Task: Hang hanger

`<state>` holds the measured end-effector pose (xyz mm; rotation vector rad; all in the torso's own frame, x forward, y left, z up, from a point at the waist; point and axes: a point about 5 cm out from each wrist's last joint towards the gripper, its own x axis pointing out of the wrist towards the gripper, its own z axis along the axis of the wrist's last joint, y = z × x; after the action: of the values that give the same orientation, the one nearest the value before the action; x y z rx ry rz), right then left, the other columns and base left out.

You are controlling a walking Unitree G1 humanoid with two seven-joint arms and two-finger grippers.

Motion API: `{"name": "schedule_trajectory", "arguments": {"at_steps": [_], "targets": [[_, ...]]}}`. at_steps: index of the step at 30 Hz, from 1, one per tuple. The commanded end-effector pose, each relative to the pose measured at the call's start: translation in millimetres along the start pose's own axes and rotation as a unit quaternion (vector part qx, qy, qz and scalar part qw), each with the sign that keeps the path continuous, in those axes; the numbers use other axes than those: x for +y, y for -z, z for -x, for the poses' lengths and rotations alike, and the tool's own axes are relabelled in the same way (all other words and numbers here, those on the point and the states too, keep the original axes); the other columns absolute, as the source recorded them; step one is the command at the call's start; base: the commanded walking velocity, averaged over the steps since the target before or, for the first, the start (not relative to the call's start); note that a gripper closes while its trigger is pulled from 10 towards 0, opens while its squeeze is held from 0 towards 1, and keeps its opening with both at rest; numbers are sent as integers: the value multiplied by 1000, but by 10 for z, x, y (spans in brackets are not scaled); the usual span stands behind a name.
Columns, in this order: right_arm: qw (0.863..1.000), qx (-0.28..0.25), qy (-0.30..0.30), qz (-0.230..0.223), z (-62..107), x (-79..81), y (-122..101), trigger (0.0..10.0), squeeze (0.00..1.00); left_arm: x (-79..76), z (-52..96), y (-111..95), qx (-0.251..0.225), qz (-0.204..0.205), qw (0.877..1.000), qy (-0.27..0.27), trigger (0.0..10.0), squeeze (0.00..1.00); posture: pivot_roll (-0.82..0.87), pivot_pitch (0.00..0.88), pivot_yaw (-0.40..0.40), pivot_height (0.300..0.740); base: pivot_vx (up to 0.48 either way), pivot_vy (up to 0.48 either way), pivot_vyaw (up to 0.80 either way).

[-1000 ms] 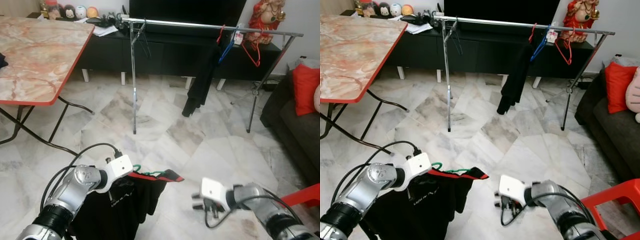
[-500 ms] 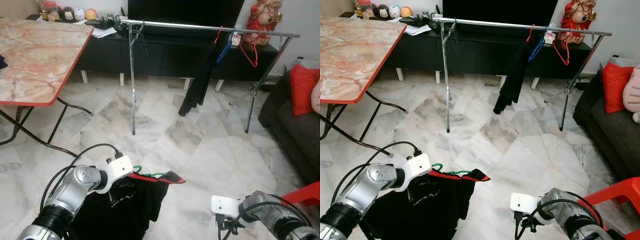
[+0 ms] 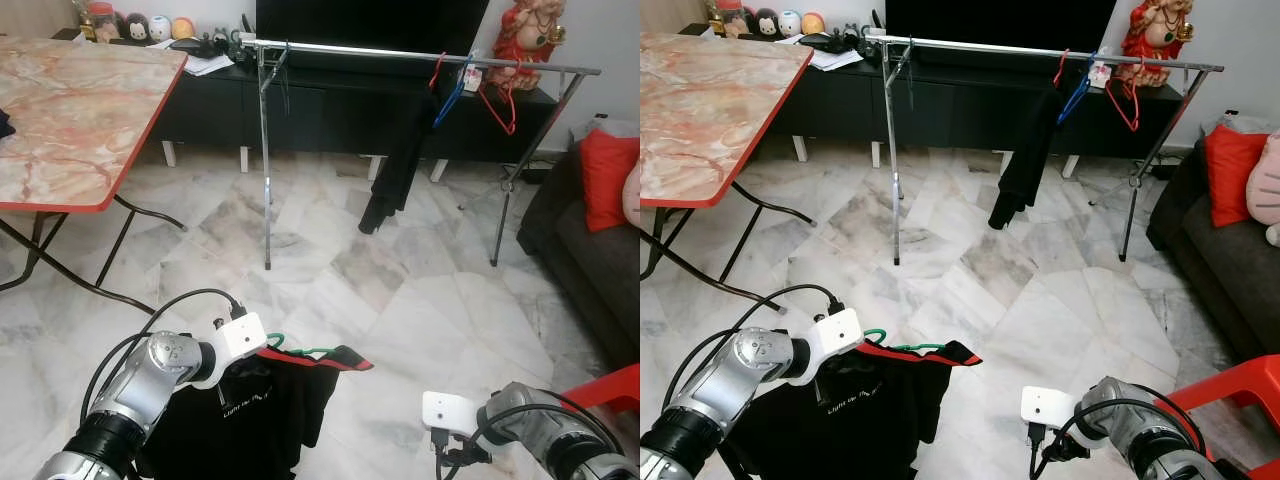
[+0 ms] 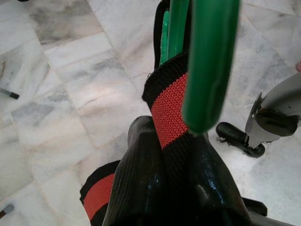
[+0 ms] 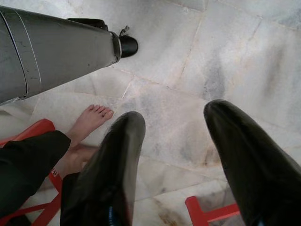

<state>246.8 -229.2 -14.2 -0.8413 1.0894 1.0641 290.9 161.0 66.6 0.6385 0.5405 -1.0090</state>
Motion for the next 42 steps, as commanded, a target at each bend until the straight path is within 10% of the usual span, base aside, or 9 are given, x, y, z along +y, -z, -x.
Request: {"name": "schedule_trajectory", "arguments": {"at_steps": [1,2,3,4,7,34,37,39,42], "targets": [[1000,-3,6,0,15,-7,13,10000,1000,2,3,-89,-21,-8,1000,1,10000,0,-5,0,-130,740,0,0,0],[1000,-4,9,2,16,-13,6,10000,1000,0,2,-91,-21,-9,1000,2,10000,0,-5,0,-130,740,0,0,0],[1000,-5,12,4,17,-19,-1,9882,0,0,-1,-93,-21,-9,1000,2,10000,0,-5,0,-130,740,0,0,0],[1000,-8,16,5,18,-26,-10,3294,0,-1,-2,-95,-21,-10,1000,2,10000,0,-5,0,-130,740,0,0,0],[1000,-10,18,5,18,-29,-15,0,0,-1,-1,-96,-21,-10,1000,2,10000,0,-4,0,-130,740,0,0,0],[997,-53,50,32,91,-146,-191,0,0,-20,-19,-112,-24,-9,1000,11,10000,0,-6,0,-130,740,0,0,0],[996,-55,55,46,94,-155,-221,10000,0,-20,-20,-112,-24,-9,1000,12,10000,0,-6,0,-131,740,0,0,0],[996,-57,57,47,95,-159,-230,10000,0,-20,-20,-112,-24,-9,1000,12,10000,0,-5,0,-131,740,0,0,0],[994,-72,65,46,116,-190,-284,10000,1000,-23,-20,-111,-24,-8,1000,12,10000,0,-5,0,-131,740,0,0,0]]}}
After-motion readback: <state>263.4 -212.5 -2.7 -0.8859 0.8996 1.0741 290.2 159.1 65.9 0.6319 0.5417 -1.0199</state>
